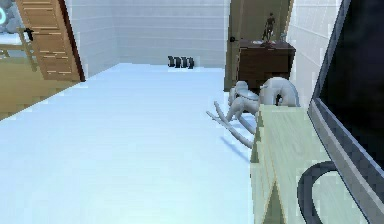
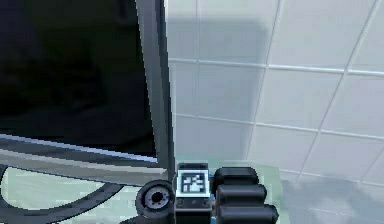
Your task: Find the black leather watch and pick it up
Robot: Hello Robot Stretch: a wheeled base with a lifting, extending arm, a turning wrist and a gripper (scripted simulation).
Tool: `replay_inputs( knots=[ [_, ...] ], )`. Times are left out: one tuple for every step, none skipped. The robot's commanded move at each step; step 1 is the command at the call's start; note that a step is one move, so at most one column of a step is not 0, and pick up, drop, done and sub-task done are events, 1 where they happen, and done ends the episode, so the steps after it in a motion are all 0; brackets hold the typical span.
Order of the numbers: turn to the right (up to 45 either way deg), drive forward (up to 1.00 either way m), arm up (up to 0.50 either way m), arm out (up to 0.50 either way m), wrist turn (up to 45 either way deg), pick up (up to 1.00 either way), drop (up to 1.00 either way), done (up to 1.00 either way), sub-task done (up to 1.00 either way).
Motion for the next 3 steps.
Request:
replay_inputs(
  knots=[
    [0.0,0.0,0.0,0.0,45.0,0.0,0.0,0.0,0.0],
    [0.0,0.0,0.0,0.0,6.0,0.0,0.0,0.0,0.0],
    [0.0,0.0,-0.3,0.0,0.0,0.0,0.0,0.0,0.0]
  ],
)
